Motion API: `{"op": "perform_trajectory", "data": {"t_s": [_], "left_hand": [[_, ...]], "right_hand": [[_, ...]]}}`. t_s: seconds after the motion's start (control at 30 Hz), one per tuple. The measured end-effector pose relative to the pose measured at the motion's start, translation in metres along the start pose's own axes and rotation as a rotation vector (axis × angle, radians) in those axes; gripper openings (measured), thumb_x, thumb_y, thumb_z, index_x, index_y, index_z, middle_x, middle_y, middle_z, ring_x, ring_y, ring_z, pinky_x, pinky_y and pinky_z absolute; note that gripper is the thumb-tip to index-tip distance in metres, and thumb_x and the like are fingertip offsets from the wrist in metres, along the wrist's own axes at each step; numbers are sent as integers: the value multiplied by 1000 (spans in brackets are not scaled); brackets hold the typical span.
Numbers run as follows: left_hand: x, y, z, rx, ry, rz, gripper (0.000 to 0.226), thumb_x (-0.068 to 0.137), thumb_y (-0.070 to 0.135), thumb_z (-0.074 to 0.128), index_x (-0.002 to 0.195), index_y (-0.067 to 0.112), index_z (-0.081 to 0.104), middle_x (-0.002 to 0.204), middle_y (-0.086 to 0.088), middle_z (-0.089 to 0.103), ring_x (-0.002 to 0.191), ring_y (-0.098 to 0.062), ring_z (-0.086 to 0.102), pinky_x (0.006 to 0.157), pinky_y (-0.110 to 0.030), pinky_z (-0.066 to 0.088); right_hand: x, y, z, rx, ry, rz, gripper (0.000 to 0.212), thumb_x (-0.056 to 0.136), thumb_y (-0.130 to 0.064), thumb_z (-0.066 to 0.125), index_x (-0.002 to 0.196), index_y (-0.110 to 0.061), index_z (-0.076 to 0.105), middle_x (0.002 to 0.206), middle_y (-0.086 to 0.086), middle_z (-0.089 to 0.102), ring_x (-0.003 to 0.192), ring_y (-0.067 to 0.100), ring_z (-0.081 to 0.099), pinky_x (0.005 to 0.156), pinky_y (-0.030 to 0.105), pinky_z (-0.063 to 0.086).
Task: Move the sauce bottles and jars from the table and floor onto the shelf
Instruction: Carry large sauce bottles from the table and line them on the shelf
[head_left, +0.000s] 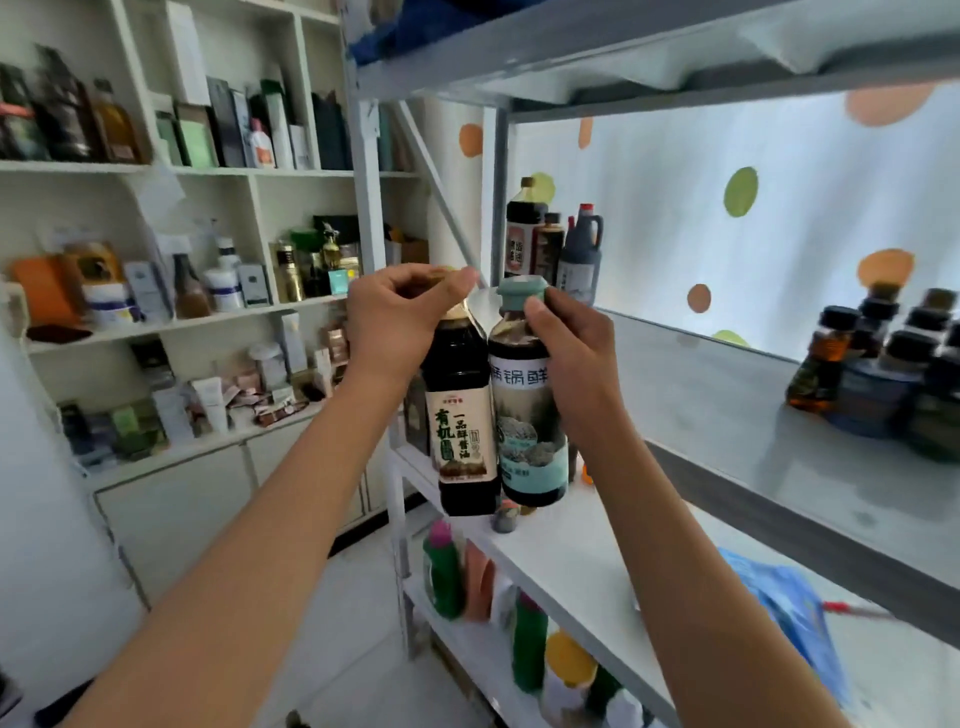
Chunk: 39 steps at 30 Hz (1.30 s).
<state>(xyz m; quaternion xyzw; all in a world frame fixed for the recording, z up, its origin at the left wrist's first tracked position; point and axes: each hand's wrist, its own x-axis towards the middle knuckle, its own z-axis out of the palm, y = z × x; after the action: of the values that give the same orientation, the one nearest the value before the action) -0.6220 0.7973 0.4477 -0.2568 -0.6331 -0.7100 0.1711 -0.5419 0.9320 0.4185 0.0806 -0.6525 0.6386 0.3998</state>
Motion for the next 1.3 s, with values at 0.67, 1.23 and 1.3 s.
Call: {"op": "perform_trajectory", "data": {"t_s": [0.67, 1.23, 1.3], "left_hand": [[278, -136, 61, -25, -253, 149, 15, 79, 45, 76, 69, 36, 70, 72, 10, 71, 71, -8, 66, 77, -35, 56], [302, -215, 87, -70, -370, 87, 28, 96, 46, 53, 88, 25, 68, 80, 7, 69, 79, -7, 66, 71, -25, 49], [285, -230, 85, -118, -403, 65, 31, 99, 43, 48, 113, 19, 61, 97, 8, 68, 93, -7, 65, 79, -24, 50]], "right_hand": [[246, 146, 57, -211, 355, -105, 20, 97, -13, 53, 89, 2, 63, 72, -2, 63, 71, 18, 58, 68, 33, 48], [284, 216, 36, -304, 264, -30, 22, 93, -37, 51, 107, -23, 63, 101, 6, 69, 97, 31, 65, 91, 60, 51], [284, 216, 26, -296, 162, 55, 23, 94, -38, 49, 112, -31, 62, 109, 6, 69, 106, 31, 65, 98, 60, 48]]}}
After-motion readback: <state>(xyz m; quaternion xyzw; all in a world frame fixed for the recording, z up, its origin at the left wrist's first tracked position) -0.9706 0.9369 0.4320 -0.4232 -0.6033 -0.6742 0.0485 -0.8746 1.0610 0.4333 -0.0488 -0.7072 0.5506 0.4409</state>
